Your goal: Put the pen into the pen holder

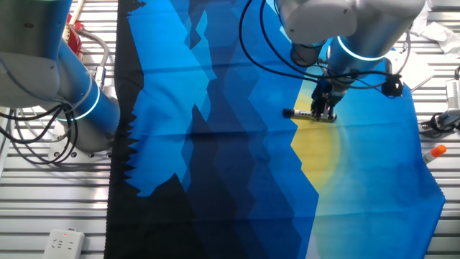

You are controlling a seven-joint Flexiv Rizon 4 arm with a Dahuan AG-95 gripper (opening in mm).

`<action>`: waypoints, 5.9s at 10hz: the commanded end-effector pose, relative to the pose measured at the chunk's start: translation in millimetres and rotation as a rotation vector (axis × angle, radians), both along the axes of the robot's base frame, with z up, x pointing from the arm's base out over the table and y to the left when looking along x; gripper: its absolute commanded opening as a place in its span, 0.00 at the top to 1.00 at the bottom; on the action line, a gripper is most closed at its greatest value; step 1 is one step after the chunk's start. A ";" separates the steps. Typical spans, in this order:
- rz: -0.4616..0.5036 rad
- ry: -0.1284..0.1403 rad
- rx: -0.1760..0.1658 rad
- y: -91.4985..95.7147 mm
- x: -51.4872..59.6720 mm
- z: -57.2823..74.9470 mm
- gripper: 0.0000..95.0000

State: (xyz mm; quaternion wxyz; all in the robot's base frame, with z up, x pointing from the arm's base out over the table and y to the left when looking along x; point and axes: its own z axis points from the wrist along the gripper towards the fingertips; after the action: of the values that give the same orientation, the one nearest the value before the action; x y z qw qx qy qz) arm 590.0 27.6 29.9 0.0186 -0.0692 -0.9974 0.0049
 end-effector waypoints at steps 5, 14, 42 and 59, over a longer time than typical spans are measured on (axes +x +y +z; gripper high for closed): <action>0.027 0.148 0.020 7.1 0.6 121.0 1.00; -0.101 0.180 0.183 70.5 -22.8 142.8 1.00; 0.202 0.130 0.010 111.2 -10.7 156.1 1.00; 0.002 0.132 0.080 165.9 -21.9 109.1 1.00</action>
State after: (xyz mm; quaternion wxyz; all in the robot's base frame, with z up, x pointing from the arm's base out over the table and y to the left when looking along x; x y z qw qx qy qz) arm 569.9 194.3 139.2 0.1076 -0.0978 -0.9877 -0.0568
